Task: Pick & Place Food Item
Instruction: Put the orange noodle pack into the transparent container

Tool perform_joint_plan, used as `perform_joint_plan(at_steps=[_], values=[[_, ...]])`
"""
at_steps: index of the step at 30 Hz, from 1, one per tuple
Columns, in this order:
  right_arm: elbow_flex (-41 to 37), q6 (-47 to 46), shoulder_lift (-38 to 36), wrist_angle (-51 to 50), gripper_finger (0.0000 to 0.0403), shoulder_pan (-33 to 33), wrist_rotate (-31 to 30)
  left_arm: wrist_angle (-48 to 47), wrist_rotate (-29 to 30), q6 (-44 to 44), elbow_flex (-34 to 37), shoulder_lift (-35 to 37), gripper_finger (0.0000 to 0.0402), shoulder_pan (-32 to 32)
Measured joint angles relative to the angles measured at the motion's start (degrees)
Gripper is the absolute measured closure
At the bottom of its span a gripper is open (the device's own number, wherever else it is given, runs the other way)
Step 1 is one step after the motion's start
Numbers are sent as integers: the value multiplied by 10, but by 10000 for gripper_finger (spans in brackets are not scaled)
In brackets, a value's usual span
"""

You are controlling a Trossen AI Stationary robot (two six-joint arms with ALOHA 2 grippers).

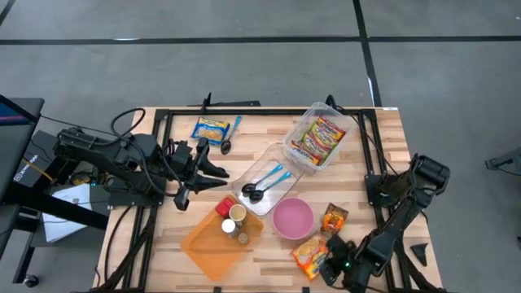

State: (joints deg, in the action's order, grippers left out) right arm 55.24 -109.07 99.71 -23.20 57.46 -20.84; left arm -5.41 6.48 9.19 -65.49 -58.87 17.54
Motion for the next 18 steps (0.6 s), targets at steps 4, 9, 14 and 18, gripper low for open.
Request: perform_joint_plan(at_steps=[4,9,14,18], values=[[0,23,-39,-102,281,0,3,4,0,0,0,0,325,0],[0,15,-86,-215,281,1,-1,4,8,0,0,0,325,0],[0,-67,-108,-187,281,11,-33,5,9,3,0,0,325,0],[0,-109,-75,-63,281,18,15,6,9,4,0,0,325,0]])
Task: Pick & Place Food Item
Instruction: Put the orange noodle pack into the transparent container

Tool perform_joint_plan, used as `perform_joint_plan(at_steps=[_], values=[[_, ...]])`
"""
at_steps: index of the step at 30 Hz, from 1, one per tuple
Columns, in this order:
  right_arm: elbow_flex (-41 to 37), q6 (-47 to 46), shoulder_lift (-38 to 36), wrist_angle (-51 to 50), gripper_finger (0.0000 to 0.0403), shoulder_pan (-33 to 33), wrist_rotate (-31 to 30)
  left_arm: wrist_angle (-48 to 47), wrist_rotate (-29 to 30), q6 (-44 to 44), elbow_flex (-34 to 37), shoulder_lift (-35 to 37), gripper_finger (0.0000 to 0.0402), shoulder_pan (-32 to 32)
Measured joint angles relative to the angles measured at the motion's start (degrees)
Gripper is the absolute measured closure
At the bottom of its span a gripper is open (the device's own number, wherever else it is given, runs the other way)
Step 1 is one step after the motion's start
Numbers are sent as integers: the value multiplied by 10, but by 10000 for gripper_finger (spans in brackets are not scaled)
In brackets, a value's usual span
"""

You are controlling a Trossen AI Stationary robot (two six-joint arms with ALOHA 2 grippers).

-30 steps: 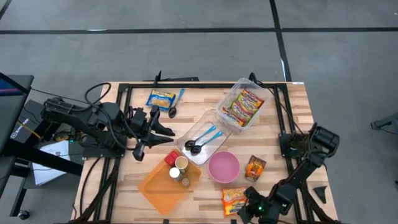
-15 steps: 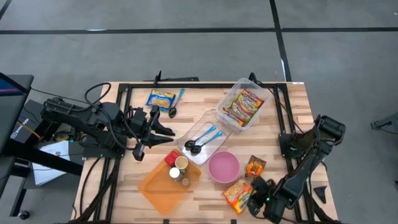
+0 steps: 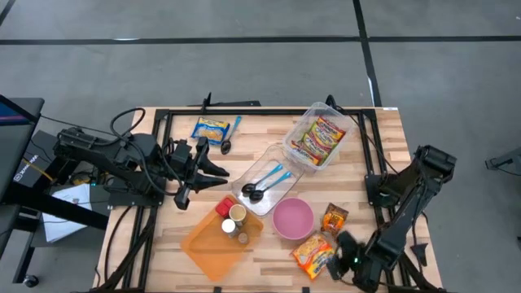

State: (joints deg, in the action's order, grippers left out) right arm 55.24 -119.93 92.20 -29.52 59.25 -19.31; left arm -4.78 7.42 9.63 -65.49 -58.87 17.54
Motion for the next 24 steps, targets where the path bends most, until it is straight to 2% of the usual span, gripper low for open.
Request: perform_joint_plan(at_steps=[4,7,15,24], values=[[0,-17,59,118,281,-7,33,0,1,-2,0,0,325,0],[18,-20,97,137,281,-19,43,0,1,-2,0,0,325,0],[63,-1,156,82,281,-17,57,0,1,-2,0,0,325,0],[68,5,162,16,281,0,54,17,0,-2,0,0,325,0]])
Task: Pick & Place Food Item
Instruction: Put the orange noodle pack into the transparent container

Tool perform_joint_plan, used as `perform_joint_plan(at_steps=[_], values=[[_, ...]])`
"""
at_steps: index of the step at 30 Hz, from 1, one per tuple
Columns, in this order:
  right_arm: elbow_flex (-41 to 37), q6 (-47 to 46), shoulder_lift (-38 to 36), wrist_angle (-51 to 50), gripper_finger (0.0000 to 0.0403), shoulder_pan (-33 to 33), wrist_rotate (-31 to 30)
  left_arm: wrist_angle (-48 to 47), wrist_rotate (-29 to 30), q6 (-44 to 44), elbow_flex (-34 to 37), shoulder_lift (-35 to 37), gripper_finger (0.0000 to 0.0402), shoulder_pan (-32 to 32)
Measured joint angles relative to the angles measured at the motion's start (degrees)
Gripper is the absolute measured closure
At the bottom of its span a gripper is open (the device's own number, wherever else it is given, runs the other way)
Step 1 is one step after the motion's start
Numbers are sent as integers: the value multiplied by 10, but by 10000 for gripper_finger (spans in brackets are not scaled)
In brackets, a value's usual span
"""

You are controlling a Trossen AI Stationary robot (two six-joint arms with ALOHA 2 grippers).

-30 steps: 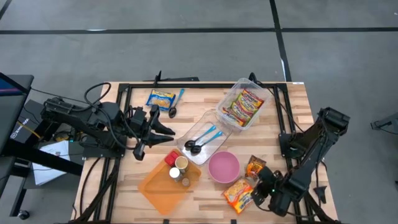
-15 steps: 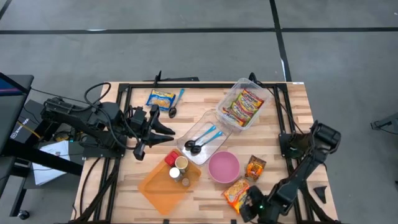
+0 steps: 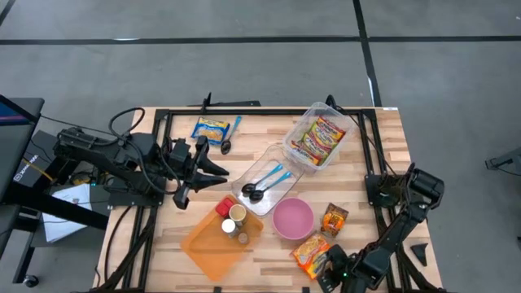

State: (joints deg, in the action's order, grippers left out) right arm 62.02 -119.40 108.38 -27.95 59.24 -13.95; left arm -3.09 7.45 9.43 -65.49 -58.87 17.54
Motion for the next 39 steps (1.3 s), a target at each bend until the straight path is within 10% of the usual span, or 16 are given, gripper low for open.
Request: perform_joint_plan(at_steps=[39], values=[[-6,-20,-93,-277,280,-29,-14,46,26,20,0,0,325,0]])
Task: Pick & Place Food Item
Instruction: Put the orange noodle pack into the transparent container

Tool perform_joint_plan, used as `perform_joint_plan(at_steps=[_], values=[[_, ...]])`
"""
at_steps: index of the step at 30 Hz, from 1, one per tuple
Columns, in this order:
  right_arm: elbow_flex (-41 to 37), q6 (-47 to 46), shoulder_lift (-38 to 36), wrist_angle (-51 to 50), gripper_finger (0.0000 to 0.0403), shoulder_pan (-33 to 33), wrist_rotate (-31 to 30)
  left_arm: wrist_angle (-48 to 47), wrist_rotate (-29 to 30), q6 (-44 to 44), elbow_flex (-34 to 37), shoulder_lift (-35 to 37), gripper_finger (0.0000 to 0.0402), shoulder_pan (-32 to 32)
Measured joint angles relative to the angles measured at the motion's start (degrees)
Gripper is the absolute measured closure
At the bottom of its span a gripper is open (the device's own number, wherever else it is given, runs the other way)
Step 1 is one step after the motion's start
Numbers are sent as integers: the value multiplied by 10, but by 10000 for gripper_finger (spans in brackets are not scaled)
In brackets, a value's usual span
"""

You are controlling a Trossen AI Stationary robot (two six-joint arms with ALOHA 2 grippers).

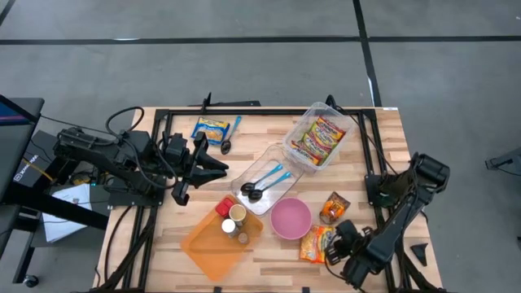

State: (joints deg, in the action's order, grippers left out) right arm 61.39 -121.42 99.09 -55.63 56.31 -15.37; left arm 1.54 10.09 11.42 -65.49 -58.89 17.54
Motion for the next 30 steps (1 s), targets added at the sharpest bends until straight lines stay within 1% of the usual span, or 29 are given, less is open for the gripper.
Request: perform_joint_plan(at_steps=[4,11,17,24,27,30], values=[[0,1,-13,36,280,-10,-7,0,0,0,0,0,325,0],[-7,15,-14,155,264,-45,-7,0,0,0,0,0,325,0],[-10,27,-18,129,234,-62,-3,0,0,6,0,0,325,0],[-10,29,-27,68,216,-52,-4,0,-1,14,0,0,325,0],[-26,29,-23,97,214,-44,-4,2,-1,15,0,0,325,0],[-64,25,-23,154,213,-38,-5,14,-1,20,0,0,325,0]])
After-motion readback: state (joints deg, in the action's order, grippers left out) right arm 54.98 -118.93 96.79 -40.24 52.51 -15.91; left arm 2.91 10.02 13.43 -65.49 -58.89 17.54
